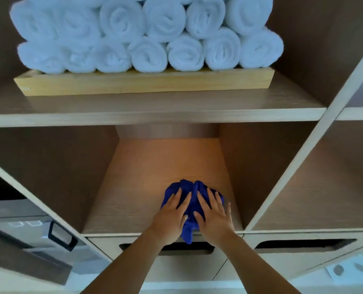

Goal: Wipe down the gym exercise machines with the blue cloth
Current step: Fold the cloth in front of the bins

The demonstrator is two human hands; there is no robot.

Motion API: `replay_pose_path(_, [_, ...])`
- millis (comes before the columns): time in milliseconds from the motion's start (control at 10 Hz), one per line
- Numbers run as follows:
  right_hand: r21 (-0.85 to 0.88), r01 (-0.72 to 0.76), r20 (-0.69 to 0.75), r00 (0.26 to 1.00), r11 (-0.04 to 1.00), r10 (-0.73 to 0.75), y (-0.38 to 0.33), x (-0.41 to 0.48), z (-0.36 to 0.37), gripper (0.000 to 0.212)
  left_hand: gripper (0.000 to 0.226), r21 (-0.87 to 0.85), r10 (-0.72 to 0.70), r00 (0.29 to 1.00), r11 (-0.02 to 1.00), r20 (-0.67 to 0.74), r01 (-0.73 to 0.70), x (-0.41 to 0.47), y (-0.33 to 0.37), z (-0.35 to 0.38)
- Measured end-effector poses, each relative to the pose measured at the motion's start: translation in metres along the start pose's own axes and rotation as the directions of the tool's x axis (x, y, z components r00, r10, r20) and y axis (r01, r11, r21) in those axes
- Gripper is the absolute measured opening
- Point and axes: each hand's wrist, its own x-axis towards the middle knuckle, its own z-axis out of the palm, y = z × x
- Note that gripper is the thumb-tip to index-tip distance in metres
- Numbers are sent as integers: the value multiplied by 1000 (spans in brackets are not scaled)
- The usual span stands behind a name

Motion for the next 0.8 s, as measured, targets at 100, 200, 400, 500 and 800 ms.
replay_pose_path(100, [-60,-2,41,999,998,5,5,8,2,58,61,55,16,1000,998,-19,-15,6,-8,6])
replay_pose_path(200, [-63,-10,79,997,998,15,6,18,-1,58,62,50,20,999,999,-29,-18,14,-11,4])
replay_pose_path(400, [-84,-13,132,991,996,24,2,21,-7,58,62,38,28,999,999,-39,-27,9,-9,-2])
replay_pose_path(500, [-78,19,105,994,997,-10,1,17,-18,59,60,48,0,996,999,-87,4,4,-2,-10])
replay_pose_path(800, [79,208,-92,975,975,-201,1,-39,-59,56,49,3,-87,937,996,-337,94,-42,50,-26])
